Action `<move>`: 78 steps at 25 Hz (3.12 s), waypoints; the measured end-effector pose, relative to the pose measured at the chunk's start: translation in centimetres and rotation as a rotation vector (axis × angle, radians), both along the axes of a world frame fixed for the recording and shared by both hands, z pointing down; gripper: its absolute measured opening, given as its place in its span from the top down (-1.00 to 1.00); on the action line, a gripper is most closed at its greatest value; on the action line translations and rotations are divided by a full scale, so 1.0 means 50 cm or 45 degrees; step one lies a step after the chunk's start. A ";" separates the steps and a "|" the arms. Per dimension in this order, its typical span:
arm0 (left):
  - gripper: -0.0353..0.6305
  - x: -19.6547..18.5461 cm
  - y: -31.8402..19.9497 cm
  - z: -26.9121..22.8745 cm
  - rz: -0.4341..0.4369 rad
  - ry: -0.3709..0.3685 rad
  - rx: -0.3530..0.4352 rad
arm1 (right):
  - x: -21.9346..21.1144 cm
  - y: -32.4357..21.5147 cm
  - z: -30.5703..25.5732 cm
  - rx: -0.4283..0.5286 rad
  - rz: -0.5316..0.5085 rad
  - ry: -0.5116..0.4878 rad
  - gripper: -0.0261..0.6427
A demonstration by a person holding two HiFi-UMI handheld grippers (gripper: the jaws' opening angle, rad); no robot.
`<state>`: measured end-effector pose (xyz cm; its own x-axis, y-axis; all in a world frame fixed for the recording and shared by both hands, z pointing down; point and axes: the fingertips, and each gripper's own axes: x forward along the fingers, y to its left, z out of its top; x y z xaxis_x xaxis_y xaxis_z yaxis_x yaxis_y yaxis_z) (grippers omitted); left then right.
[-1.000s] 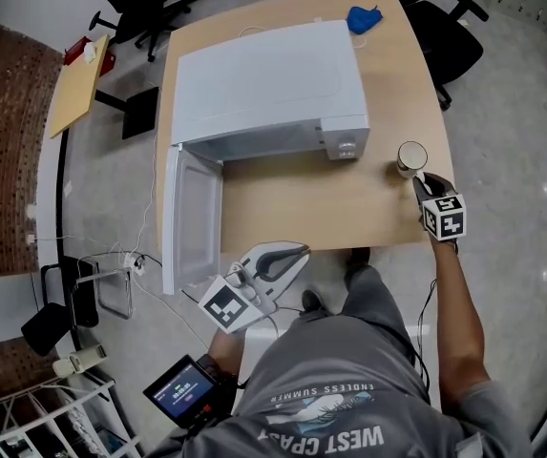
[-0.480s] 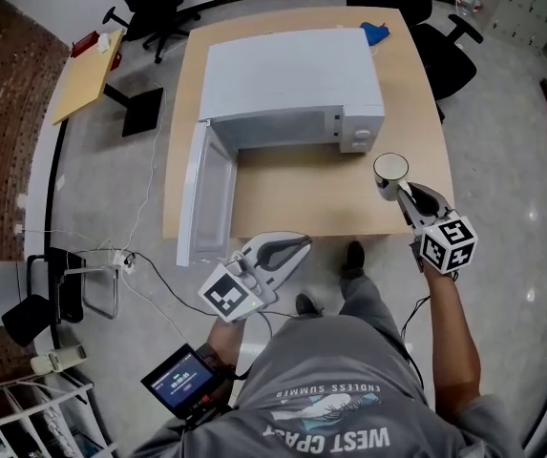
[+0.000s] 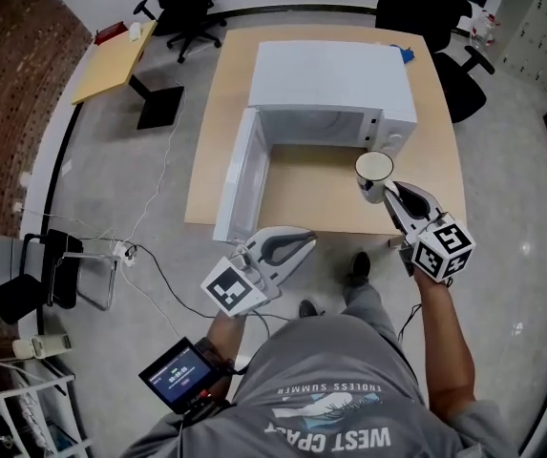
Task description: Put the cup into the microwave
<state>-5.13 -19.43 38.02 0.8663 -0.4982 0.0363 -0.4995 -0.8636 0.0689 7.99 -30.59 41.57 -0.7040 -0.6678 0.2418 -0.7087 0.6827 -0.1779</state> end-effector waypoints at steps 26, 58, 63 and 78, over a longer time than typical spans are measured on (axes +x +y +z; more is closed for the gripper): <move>0.81 -0.158 -0.131 0.086 -0.253 -0.097 -0.167 | -0.251 -0.432 0.345 -0.067 0.015 0.008 0.70; 0.81 -0.134 -0.257 0.192 -0.302 -0.193 -0.238 | -0.266 -0.589 0.504 0.152 0.096 0.055 0.70; 0.81 -0.145 -0.270 0.190 -0.316 -0.155 -0.222 | -0.290 -0.631 0.519 0.142 0.089 0.079 0.70; 0.81 -0.170 -0.217 0.191 -0.314 -0.120 -0.230 | -0.292 -0.630 0.548 0.111 0.096 0.146 0.66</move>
